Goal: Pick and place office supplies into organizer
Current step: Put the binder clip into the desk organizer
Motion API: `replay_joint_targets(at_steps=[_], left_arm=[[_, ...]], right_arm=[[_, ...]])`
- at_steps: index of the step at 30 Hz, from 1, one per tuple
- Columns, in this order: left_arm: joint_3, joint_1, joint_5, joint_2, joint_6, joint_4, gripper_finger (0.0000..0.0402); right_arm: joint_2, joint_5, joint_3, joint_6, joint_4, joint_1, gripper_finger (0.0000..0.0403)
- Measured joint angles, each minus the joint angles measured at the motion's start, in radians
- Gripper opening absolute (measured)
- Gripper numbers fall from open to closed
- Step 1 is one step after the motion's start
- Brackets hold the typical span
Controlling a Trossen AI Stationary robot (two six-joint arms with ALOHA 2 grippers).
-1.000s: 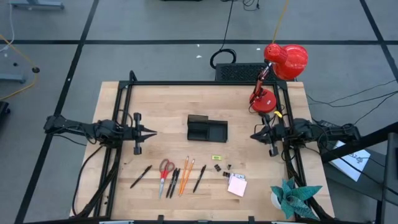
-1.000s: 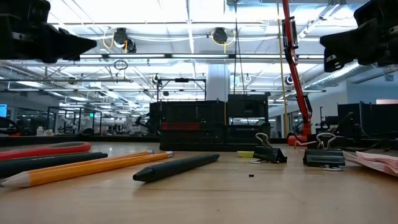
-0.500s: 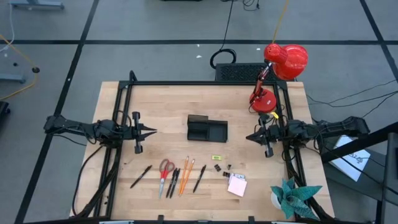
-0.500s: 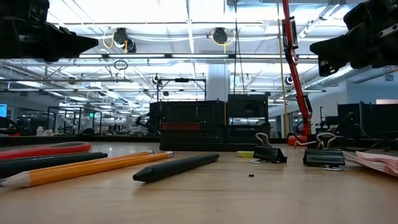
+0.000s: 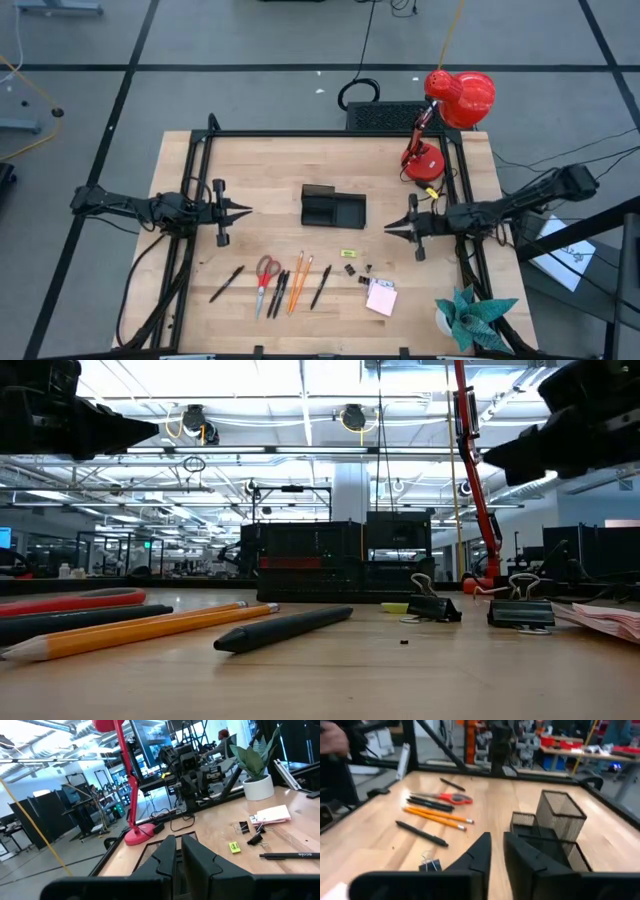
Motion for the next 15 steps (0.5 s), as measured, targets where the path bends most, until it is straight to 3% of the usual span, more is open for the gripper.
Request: replay_joint_targets(at_steps=[3,9,15], left_arm=[[0.000,0.000,-0.010,0.000,0.000,0.000,0.0035],[0.000,0.000,-0.019,0.000,0.000,0.000,0.0035],[0.000,0.000,-0.019,0.000,0.007,0.000,0.0035]], right_arm=[[0.076,0.036,0.049,0.004,0.003,0.016,0.0086],[0.218,0.005,0.171,0.000,-0.066,0.029,0.0146],[0.324,0.008,0.241,0.011,-0.127,0.029,0.0174]])
